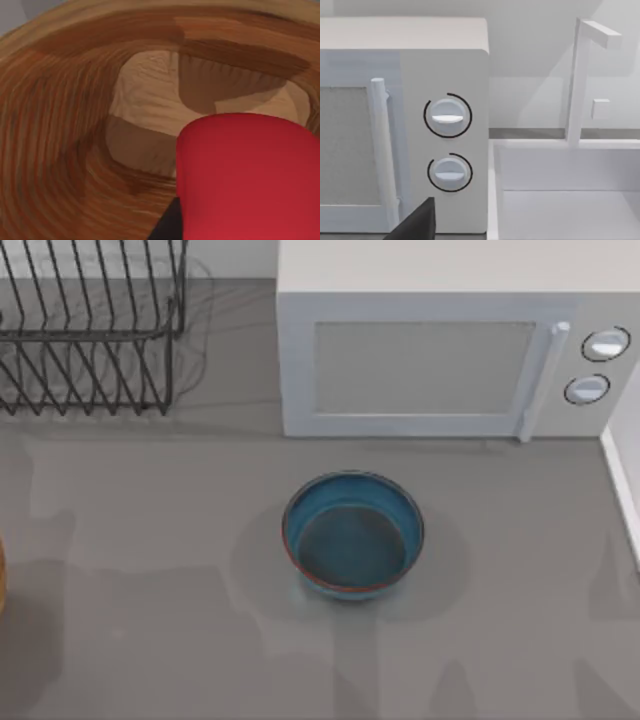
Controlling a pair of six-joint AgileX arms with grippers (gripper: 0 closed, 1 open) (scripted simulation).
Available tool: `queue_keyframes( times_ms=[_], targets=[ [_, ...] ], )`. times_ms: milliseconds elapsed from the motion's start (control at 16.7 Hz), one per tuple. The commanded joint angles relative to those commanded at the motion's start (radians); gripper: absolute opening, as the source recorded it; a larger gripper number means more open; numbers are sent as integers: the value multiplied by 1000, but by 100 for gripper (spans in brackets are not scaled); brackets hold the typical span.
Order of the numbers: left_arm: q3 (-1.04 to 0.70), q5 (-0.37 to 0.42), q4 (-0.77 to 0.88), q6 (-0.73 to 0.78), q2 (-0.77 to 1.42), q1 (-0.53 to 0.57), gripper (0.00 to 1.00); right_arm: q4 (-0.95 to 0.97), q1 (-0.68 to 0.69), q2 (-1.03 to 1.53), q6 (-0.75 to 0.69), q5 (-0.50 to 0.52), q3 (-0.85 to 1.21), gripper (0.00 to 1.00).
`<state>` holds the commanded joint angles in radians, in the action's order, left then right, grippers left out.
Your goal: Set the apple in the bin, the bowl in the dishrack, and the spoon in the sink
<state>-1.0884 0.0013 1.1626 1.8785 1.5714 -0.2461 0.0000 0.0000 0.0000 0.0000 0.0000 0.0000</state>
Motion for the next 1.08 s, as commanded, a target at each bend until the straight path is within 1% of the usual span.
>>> queue_keyframes(
  times_ms=[180,240,840,960,1080],
  targets=[
    [0,0,0,0,0,0,98,0,0,0,0,0,0,100],
    [0,0,0,0,0,0,100,0,0,0,0,0,0,100],
    [5,0,-7,-7,-9,2,100,0,0,0,0,0,0,100],
    [34,2,-42,-50,-55,9,100,0,0,0,0,0,0,100],
    [86,4,-102,-131,-133,21,100,0,0,0,0,0,0,100]
  ],
)
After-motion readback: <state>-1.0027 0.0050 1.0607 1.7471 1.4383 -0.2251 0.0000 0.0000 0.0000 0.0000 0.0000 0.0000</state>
